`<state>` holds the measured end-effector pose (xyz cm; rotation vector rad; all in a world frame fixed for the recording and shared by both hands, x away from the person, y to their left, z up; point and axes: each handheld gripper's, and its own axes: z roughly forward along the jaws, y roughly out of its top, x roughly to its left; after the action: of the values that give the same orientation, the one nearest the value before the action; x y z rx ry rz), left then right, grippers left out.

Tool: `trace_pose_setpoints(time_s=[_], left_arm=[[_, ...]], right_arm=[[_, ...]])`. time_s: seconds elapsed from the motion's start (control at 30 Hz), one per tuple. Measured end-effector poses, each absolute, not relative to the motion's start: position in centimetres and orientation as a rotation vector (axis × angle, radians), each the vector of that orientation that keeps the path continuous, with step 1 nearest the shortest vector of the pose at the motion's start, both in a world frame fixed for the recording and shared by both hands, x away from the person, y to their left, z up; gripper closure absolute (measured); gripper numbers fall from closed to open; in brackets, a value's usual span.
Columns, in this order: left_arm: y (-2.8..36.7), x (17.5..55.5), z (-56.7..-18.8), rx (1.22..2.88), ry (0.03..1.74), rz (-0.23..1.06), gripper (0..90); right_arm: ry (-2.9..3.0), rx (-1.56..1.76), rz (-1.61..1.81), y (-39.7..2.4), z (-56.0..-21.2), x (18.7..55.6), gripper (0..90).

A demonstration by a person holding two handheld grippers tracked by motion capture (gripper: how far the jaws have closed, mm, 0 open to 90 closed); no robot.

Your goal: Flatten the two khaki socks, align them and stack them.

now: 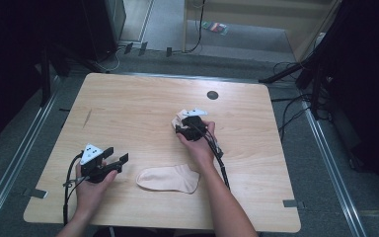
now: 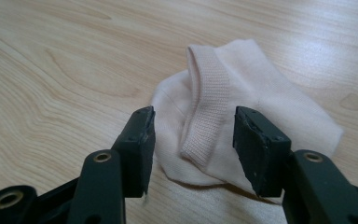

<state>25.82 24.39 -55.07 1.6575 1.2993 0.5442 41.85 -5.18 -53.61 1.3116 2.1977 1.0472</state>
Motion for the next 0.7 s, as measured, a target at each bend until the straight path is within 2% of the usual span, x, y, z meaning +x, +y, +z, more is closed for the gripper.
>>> trace_pose_setpoints(time_s=[0.03, 0.1, 0.13, 0.17, 0.2, 0.23, 0.33, 0.53, 0.6, 0.67, 0.7], left_arm=[[24.4, 25.8, -55.1, 1.658, 1.300, 0.543, 33.2], [24.4, 25.8, -55.1, 1.657, 1.300, 0.542, 33.5], [24.4, 25.8, -55.1, 1.658, 1.301, 0.541, 33.5], [24.4, 25.9, -55.1, 1.659, 1.307, 0.538, 33.7], [24.4, 25.9, -55.1, 1.659, 1.307, 0.538, 33.9], [24.4, 25.9, -55.1, 1.654, 1.311, 0.537, 33.9], [24.4, 25.9, -55.1, 1.655, 1.312, 0.536, 34.1], [24.4, 25.9, -55.1, 1.661, 1.311, 0.537, 34.2], [24.4, 25.9, -55.1, 1.661, 1.310, 0.539, 34.2], [24.4, 25.9, -55.1, 1.660, 1.311, 0.540, 34.2], [24.4, 25.9, -55.1, 1.661, 1.309, 0.541, 34.2]], right_arm=[[2.198, 1.315, 1.025, -5.0, -53.8, 41.9, 50.8], [2.188, 1.311, 0.993, -4.8, -54.3, 41.9, 62.6], [2.188, 1.311, 0.993, -4.8, -54.3, 41.9, 62.6], [2.174, 1.365, 0.988, -5.0, -54.1, 41.9, 77.5], [2.174, 1.365, 0.988, -5.0, -54.1, 41.9, 77.5], [2.162, 1.368, 0.960, -5.1, -53.9, 41.8, 83.8], [2.148, 1.351, 0.930, -5.3, -53.6, 41.5, 85.7], [2.040, 1.382, 1.078, -6.0, -50.3, 39.4, 86.4], [2.018, 1.360, 1.137, -5.9, -48.4, 37.4, 86.4], [2.022, 1.353, 1.147, -5.8, -48.1, 36.7, 86.4], [2.050, 1.335, 1.152, -5.1, -48.0, 34.9, 86.4]])
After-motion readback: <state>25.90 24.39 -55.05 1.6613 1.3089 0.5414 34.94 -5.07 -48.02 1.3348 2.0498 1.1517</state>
